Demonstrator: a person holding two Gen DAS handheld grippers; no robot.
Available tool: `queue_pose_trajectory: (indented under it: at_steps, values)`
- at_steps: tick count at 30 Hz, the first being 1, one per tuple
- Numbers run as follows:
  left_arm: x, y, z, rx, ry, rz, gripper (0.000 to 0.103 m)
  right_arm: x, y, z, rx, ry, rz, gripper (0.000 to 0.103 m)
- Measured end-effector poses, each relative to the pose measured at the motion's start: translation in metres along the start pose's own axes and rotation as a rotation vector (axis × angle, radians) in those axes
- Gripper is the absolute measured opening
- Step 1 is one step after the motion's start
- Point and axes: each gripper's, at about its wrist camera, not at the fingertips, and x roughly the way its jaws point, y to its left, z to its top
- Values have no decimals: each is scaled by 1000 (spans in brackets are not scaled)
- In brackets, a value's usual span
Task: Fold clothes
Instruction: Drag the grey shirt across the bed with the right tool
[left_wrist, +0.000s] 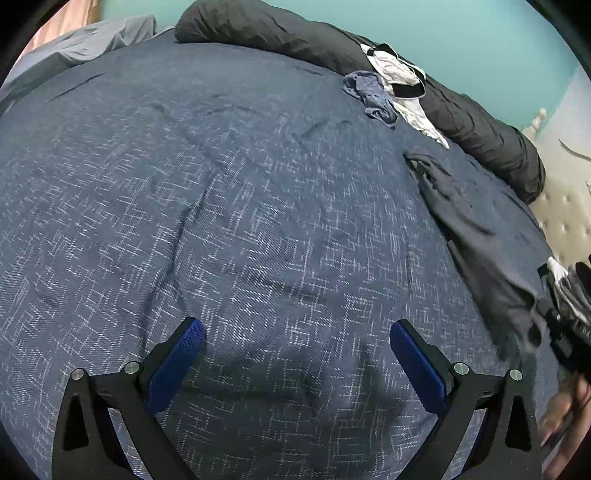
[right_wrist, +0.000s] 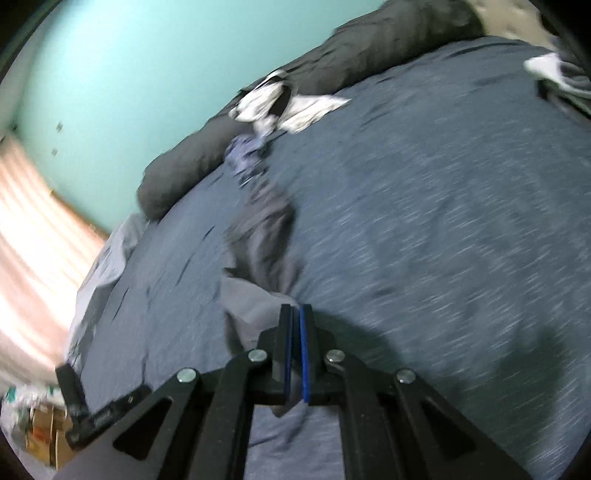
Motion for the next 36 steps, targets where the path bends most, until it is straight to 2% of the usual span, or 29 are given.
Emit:
queue_pose_trajectory:
  at_steps: [7,11,13,14,15,17,19,22,23,24,26,30,36]
  values:
    - [4,-11,-2,36,8,-7,103,-7,-41,13,74,-45,-174,3]
    - [6,-16,-2,59,6,-11,103,-3,-45,11,87,-16,-160,6]
    - [6,-17,-2,59,3,-13,103,-1,-41,10,75,2,-144,23]
    - [6,-17,-2,57,0,-13,103,1,-37,9,65,10,-149,41]
    - [6,-17,-3,57,-1,-12,103,3,-33,8,56,19,-145,48]
    - [7,-17,-3,57,2,-13,103,10,-26,4,36,41,-122,48]
    - [7,-16,-3,55,6,-16,103,16,-22,-1,0,67,-151,48]
    - [6,-16,-2,57,7,-21,103,21,-29,-6,29,84,-146,47]
    - [6,-16,-2,59,6,-21,103,21,-31,-6,35,85,-146,37]
    - [6,-16,-2,61,6,-21,103,21,-33,-6,40,86,-147,22]
    - [6,-17,-2,60,10,-24,103,20,-38,-7,53,87,-145,7]
    - [8,-18,-3,63,5,-6,103,18,-45,-4,103,69,-125,2]
    - [7,-18,-2,57,3,-10,103,-6,-60,8,136,-36,-223,2]
